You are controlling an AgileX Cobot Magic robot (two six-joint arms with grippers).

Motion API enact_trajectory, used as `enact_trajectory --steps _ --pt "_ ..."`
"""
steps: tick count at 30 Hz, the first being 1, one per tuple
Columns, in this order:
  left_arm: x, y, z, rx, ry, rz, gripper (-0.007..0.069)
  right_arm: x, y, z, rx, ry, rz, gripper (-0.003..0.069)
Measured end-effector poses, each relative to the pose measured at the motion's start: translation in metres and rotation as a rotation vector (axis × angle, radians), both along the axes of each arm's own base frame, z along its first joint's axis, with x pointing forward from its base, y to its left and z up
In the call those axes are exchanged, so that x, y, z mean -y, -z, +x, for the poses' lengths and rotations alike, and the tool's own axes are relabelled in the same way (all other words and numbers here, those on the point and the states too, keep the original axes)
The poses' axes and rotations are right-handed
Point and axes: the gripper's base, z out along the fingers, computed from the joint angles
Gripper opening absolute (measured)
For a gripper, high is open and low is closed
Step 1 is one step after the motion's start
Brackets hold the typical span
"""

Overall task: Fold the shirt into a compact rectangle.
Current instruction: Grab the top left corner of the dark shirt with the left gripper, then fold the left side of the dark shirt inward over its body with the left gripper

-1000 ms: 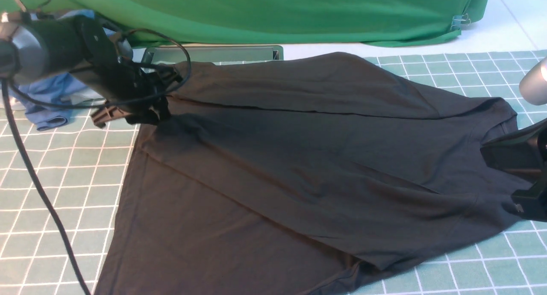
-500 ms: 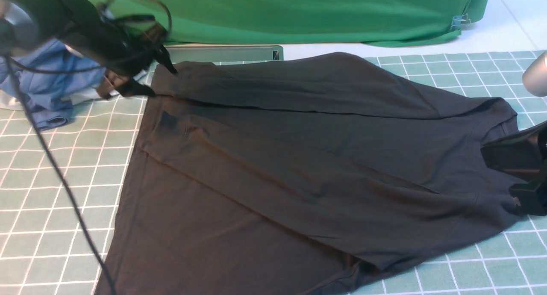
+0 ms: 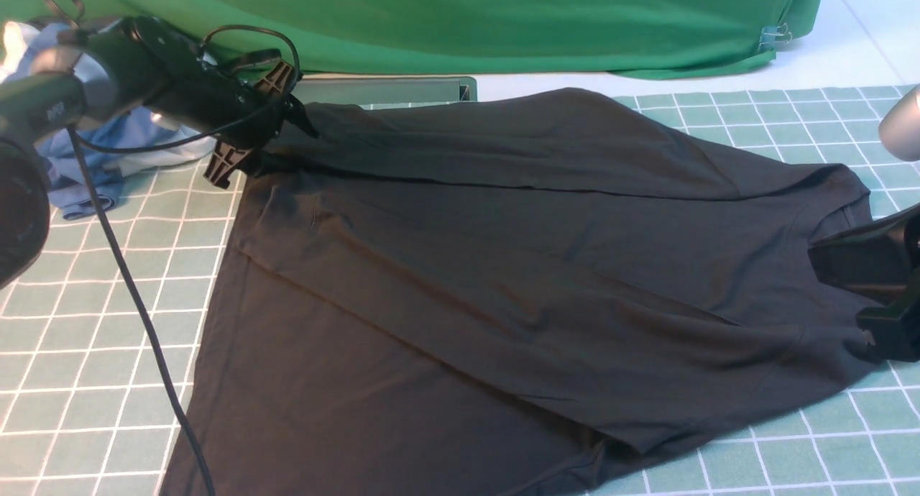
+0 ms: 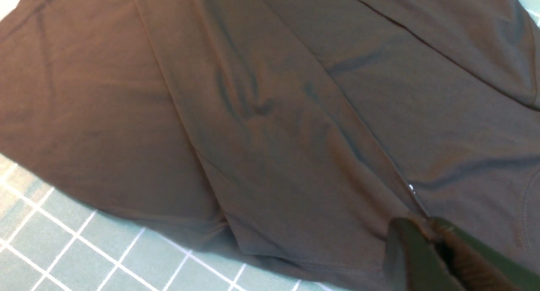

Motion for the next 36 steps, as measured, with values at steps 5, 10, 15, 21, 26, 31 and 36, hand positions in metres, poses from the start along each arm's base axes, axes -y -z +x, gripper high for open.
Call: enact_trajectory --steps 5,10,15,21,26,31,36 --pt "0.000 0.004 0.002 0.017 0.012 0.005 0.0207 0.000 0.000 0.000 0.000 0.000 0.000 0.0071" --pt "0.006 -0.001 0.004 0.053 0.101 -0.026 0.0033 0.000 0.000 0.000 -0.004 0.007 0.006 0.0072" --pt "0.017 -0.082 0.002 0.161 0.203 -0.106 0.0020 0.000 0.000 0.000 -0.012 0.024 0.021 0.0078" --pt "0.024 -0.177 -0.030 0.232 0.286 -0.136 0.0020 0.000 0.000 0.000 -0.013 0.025 0.022 0.0090" --pt "0.032 -0.201 -0.058 0.164 0.393 -0.122 0.0020 0.000 0.000 0.000 -0.014 0.026 0.023 0.0090" --pt "0.035 -0.202 -0.082 0.081 0.389 0.011 0.0020 0.000 0.000 0.000 -0.013 0.026 0.023 0.0091" --pt "0.052 -0.183 -0.130 -0.067 0.447 0.112 0.0020 0.000 -0.001 0.001 -0.003 0.027 0.029 0.0091"
